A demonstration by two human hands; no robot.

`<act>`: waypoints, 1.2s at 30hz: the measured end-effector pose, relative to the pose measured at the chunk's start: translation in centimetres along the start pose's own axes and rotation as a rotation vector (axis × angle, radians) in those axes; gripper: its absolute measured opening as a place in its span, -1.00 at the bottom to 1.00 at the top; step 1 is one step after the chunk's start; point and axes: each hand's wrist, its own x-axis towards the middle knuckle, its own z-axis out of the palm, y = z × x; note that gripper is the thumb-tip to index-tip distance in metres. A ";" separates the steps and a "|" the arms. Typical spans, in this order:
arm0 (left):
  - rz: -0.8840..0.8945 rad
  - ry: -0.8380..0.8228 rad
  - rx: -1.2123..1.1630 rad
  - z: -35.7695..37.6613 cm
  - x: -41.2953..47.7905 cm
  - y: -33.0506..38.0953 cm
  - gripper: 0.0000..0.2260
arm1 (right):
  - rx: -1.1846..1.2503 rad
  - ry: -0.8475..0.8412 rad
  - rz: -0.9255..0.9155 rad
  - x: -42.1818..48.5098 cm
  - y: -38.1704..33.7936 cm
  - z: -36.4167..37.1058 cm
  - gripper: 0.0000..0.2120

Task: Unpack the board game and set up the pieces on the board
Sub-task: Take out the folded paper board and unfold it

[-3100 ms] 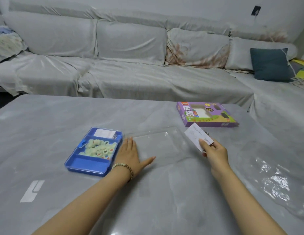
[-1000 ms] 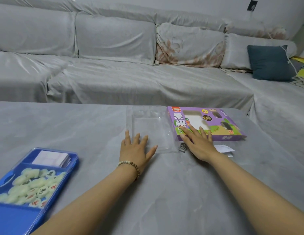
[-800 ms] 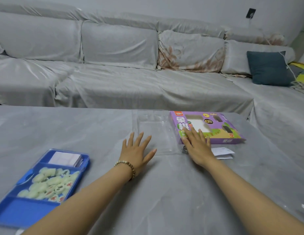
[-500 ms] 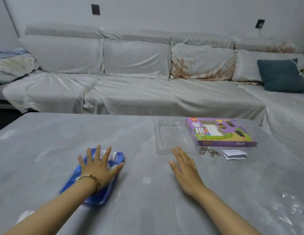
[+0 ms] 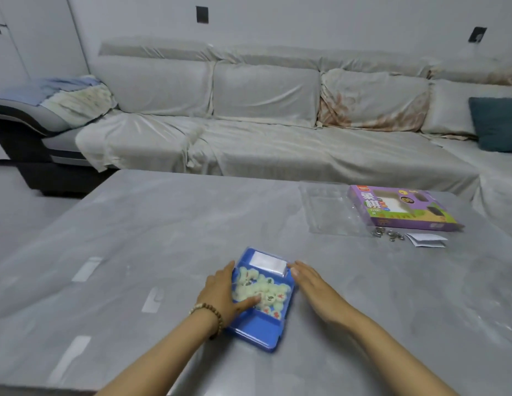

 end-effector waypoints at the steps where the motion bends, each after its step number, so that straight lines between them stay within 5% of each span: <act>1: -0.003 -0.004 -0.126 -0.1 -0.2 -0.3 -0.16 | -0.063 -0.021 -0.002 0.2 0.1 0.2 -0.57; 4: 0.046 -0.021 -0.274 -0.3 -0.7 -0.6 -0.32 | -0.229 -0.052 -0.010 0.6 0.7 0.5 -0.52; 9: 0.027 0.152 0.039 -1.9 0.0 -0.8 -0.28 | -0.521 -0.012 -0.097 -0.6 1.9 0.1 -0.14; 12: 0.056 0.217 0.318 -2.4 -0.7 0.6 -0.18 | -0.496 0.006 -0.080 -1.2 2.5 0.0 -0.33; 16: 0.113 -0.050 0.303 -0.1 -3.3 2.2 0.03 | -0.490 0.027 -0.128 -1.3 3.3 -0.3 -0.19; 23: 0.376 -0.202 0.345 -0.9 -1.0 0.0 0.19 | -0.265 0.302 -0.133 -2.7 4.1 0.3 -0.85; 26: 0.430 -0.225 0.321 -1.2 -0.8 0.0 0.16 | -0.176 0.393 -0.082 -1.7 3.8 -0.2 -0.83; 30: 0.484 -0.179 0.336 0.3 -1.9 0.4 0.04 | 0.044 0.212 -0.029 -0.2 2.7 -0.1 -0.63; 33: 0.555 -0.175 0.333 0.8 -2.1 0.6 -0.05 | 0.025 0.096 -0.045 0.4 2.3 0.4 -0.59; 36: 0.563 -0.107 0.353 -1.0 -0.5 -0.5 -0.02 | -0.114 0.157 -0.057 0.9 2.9 -0.5 -0.62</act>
